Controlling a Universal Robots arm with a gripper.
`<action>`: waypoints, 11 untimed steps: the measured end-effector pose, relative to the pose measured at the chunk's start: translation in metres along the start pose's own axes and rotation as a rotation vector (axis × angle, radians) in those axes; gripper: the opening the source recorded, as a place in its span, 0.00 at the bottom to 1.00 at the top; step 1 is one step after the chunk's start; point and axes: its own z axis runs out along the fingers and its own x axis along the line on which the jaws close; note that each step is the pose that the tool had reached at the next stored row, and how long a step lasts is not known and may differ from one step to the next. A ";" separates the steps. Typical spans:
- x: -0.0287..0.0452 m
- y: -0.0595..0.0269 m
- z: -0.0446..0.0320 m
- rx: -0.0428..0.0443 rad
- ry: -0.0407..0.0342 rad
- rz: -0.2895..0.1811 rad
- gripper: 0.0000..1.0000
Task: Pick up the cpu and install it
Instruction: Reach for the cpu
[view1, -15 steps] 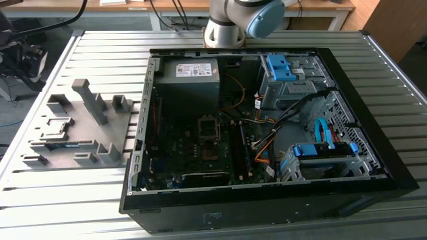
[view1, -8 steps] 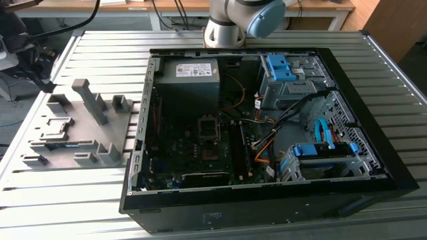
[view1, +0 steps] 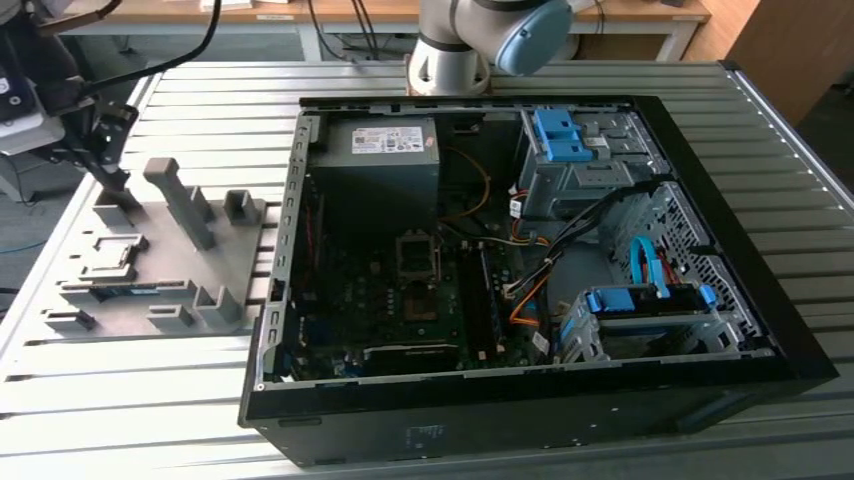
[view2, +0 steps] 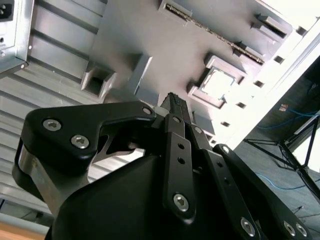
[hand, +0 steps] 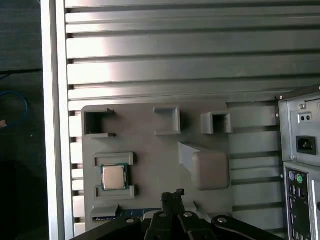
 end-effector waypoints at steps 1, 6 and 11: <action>0.0012 -0.0001 0.0016 -0.0004 0.0003 0.000 0.10; 0.0175 0.0017 0.0102 -0.0011 0.0000 0.000 0.10; 0.0314 0.0028 0.0188 -0.0011 -0.0002 0.000 0.10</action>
